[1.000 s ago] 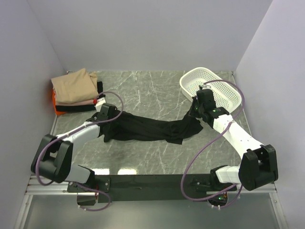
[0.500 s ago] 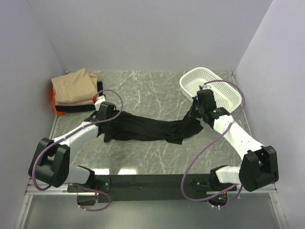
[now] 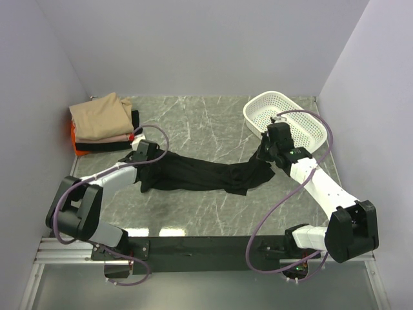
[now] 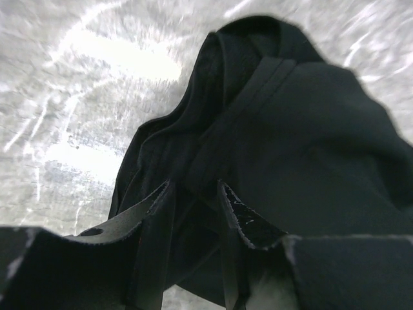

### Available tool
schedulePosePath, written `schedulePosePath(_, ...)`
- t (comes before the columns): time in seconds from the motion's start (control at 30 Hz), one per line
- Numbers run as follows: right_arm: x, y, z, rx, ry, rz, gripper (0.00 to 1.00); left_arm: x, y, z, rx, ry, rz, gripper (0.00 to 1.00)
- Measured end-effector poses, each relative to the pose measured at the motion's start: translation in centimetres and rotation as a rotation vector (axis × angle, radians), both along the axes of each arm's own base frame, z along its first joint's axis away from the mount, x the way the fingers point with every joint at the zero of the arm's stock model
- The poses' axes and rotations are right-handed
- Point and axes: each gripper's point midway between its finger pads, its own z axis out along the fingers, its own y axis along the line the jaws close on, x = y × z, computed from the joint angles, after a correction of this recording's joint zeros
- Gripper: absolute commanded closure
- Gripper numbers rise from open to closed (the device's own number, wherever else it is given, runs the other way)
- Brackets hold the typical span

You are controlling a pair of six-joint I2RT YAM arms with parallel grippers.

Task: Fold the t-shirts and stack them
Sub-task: Flatten the tshirt out

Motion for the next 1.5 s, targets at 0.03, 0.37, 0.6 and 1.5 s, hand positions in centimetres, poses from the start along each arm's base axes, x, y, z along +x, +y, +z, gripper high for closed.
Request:
schedulePosePath(0.03, 0.0, 0.0, 0.0, 0.000, 0.000, 0.000, 1.00, -0.1, 0.0, -0.3, 0.001, 0.011, -0.001, 0.62)
schedulePosePath(0.37, 0.0, 0.0, 0.0, 0.000, 0.000, 0.000, 1.00, 0.2, 0.1, -1.3, -0.001, 0.028, 0.003, 0.75)
schedulePosePath(0.6, 0.0, 0.0, 0.0, 0.000, 0.000, 0.000, 1.00, 0.5, 0.0, -0.9, -0.001, 0.017, 0.005, 0.81)
schedulePosePath(1.5, -4.4, -2.4, 6.6, 0.007, -0.148, -0.040, 1.00, -1.5, 1.6, 16.6, -0.163, -0.393, 0.097, 1.00)
